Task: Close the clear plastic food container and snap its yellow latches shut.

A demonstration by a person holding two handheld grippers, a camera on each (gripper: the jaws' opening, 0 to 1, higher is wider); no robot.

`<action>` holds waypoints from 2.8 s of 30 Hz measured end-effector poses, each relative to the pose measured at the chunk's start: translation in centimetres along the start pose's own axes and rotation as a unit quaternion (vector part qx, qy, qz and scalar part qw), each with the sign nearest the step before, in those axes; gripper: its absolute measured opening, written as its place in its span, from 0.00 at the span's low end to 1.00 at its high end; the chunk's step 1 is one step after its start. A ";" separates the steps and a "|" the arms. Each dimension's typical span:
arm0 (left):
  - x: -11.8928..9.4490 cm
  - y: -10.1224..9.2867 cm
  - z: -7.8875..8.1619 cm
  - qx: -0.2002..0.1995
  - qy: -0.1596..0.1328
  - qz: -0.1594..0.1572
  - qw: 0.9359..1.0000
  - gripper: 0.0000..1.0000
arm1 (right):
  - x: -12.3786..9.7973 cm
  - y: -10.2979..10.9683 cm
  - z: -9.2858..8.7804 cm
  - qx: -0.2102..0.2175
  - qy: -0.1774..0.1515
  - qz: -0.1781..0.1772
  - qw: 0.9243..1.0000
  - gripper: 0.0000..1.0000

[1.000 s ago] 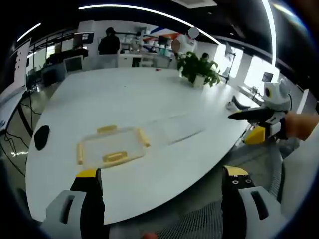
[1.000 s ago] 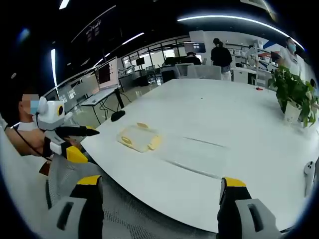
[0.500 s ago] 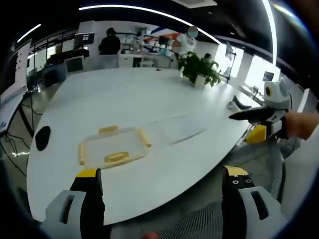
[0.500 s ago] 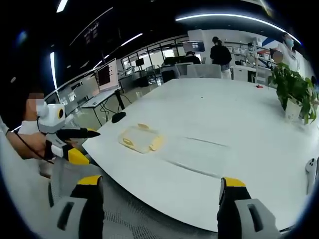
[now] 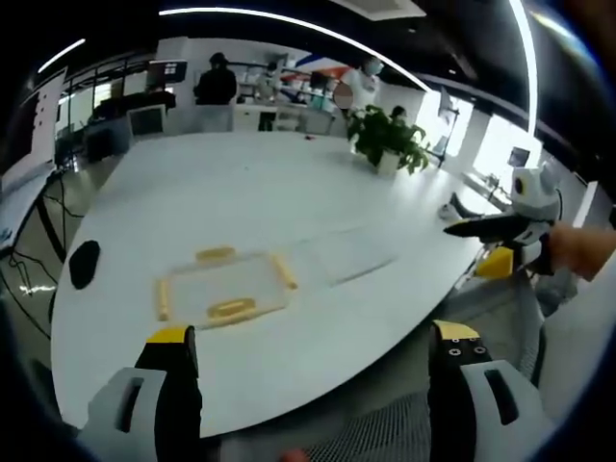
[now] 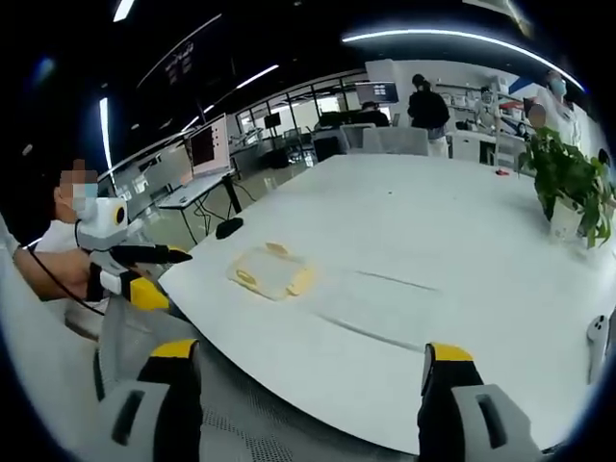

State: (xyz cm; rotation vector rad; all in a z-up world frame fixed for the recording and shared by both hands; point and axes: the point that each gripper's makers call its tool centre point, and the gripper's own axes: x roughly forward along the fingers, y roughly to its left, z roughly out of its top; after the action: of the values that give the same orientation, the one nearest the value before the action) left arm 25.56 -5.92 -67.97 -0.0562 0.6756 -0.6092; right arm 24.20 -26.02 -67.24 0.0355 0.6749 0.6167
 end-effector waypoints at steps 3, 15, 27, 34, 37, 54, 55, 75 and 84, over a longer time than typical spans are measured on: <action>-0.2 0.6 0.4 0.006 -0.003 0.001 1.000 0.99 | 0.0 -0.1 0.5 0.012 -0.007 0.005 1.000 0.94; -0.6 2.6 1.7 0.008 -0.009 0.008 1.000 0.99 | 1.2 0.8 1.3 -0.003 -0.004 0.013 1.000 0.93; -0.7 3.8 2.5 0.021 -0.003 -0.005 1.000 0.97 | 2.9 1.2 2.7 -0.029 0.001 0.026 0.999 0.92; -0.4 4.3 3.2 0.034 0.000 -0.014 0.999 0.96 | 3.8 1.5 3.5 -0.043 0.004 0.035 0.998 0.92; -0.2 4.6 3.2 0.041 0.007 -0.018 0.999 0.95 | 4.3 1.7 3.8 -0.051 0.006 0.040 0.998 0.92; 0.4 6.2 3.0 0.104 0.042 -0.040 0.993 0.93 | 6.7 1.9 5.1 -0.113 0.021 0.048 0.992 0.91; 0.4 6.2 3.0 0.113 0.046 -0.043 0.992 0.93 | 6.9 2.0 5.0 -0.118 0.024 0.053 0.991 0.91; 1.0 8.1 2.6 0.162 0.081 -0.082 0.980 0.93 | 9.9 4.0 5.3 -0.212 0.058 0.107 0.970 0.97; 1.5 9.8 2.0 0.187 0.103 -0.089 0.973 0.93 | 11.4 4.2 5.7 -0.216 0.065 0.115 0.968 0.97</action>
State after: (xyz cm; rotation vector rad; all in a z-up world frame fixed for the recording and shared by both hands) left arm 32.70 1.01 -69.58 0.3034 0.7508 -0.9151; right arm 32.37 -15.39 -68.34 -0.3383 0.6548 0.9863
